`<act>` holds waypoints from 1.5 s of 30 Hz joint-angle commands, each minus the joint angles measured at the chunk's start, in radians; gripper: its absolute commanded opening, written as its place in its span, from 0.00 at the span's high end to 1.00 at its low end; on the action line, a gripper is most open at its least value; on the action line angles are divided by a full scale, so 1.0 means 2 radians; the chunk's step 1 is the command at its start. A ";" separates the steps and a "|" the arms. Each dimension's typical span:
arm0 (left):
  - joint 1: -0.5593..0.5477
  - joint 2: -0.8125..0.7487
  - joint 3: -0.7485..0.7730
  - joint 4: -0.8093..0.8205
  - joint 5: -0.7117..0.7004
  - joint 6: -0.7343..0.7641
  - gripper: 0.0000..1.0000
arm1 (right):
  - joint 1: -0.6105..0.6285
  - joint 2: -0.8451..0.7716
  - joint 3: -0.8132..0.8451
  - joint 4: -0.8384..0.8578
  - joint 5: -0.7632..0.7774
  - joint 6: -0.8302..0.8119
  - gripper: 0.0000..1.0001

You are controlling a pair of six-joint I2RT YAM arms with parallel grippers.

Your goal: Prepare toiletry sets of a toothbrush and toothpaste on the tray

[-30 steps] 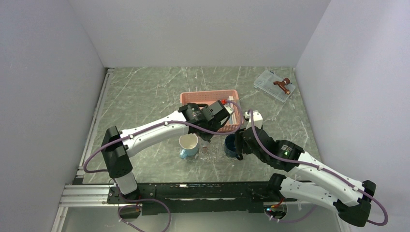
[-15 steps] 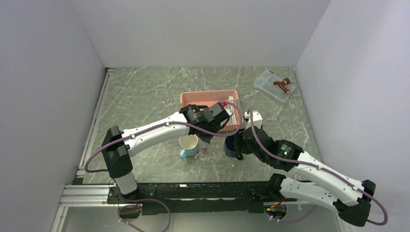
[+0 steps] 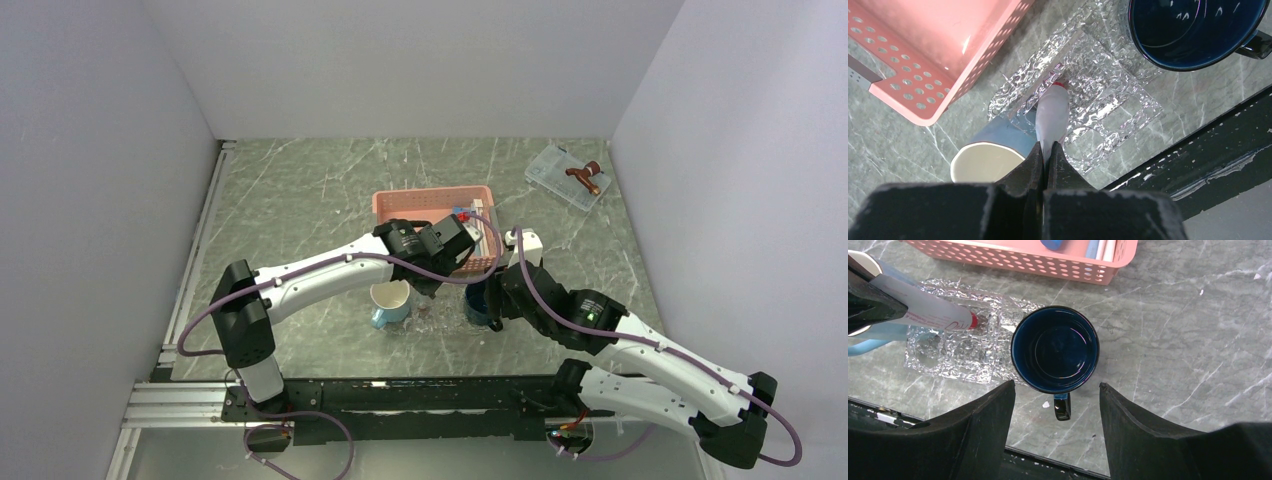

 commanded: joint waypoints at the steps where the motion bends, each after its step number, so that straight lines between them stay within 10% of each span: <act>1: -0.003 0.001 -0.002 0.017 -0.005 -0.010 1.00 | 0.001 -0.001 0.001 0.017 -0.002 0.003 0.35; 13: -0.004 -0.005 -0.015 0.025 -0.002 -0.012 0.95 | 0.001 0.003 0.001 0.017 -0.003 0.002 0.35; 45: -0.002 -0.073 0.029 0.017 -0.093 -0.003 0.43 | 0.001 0.052 0.054 0.028 0.012 -0.006 0.33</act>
